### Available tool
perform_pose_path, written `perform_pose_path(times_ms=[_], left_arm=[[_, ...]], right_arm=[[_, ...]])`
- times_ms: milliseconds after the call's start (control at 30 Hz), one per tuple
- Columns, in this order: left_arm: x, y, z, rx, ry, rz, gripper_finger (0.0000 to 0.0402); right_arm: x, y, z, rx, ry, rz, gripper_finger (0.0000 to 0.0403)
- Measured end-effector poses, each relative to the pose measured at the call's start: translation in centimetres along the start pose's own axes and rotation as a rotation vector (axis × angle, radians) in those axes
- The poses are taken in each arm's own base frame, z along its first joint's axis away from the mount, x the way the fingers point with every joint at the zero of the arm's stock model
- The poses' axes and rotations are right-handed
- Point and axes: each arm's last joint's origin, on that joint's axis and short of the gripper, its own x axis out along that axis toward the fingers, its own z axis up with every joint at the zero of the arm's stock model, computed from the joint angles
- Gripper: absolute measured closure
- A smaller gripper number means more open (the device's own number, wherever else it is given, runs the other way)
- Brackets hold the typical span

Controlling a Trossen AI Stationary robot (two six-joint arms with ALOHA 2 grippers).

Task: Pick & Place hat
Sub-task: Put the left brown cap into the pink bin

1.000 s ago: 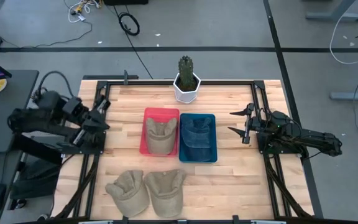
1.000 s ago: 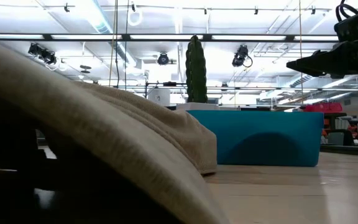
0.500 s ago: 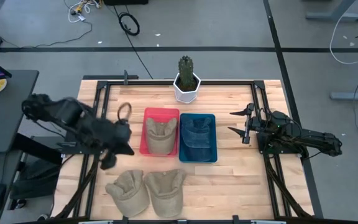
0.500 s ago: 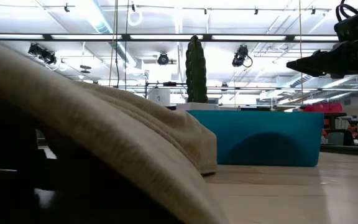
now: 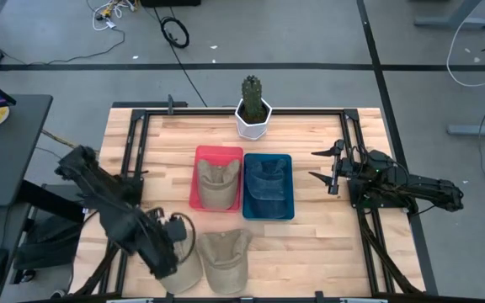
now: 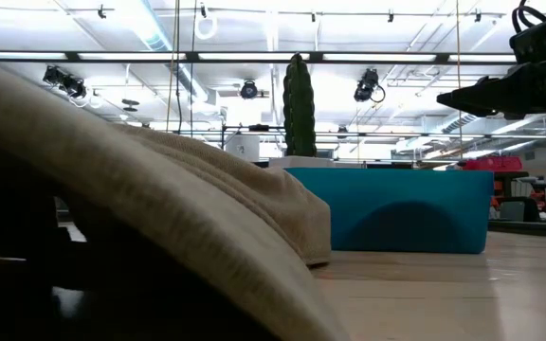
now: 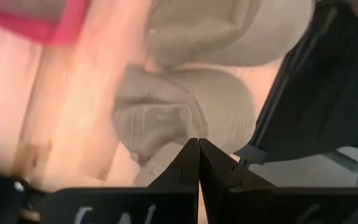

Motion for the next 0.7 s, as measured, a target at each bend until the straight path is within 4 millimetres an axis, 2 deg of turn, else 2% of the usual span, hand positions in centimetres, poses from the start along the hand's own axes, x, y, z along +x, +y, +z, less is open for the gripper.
perform_pose_path(times_ms=[167, 367, 500, 700], left_arm=[[3.1, -2.1, -0.9, -0.042, 0.045, 0.083, 0.0399], [5.8, -3.4, -0.9, -0.011, 0.093, 0.122, 0.0391], [6.6, -3.8, -0.7, -0.015, 0.096, 0.116, 0.0351], [7.2, -3.9, -0.8, -0.071, 0.082, 0.120, 0.0261]], right_arm=[[0.0, 0.0, 0.0, 0.000, 0.000, 0.000, 0.0091], [0.0, 0.0, 0.0, 0.000, 0.000, 0.000, 0.0091], [0.0, 0.0, 0.0, 0.000, 0.000, 0.000, 0.0091], [0.0, 0.0, 0.0, 0.000, 0.000, 0.000, 0.0091]])
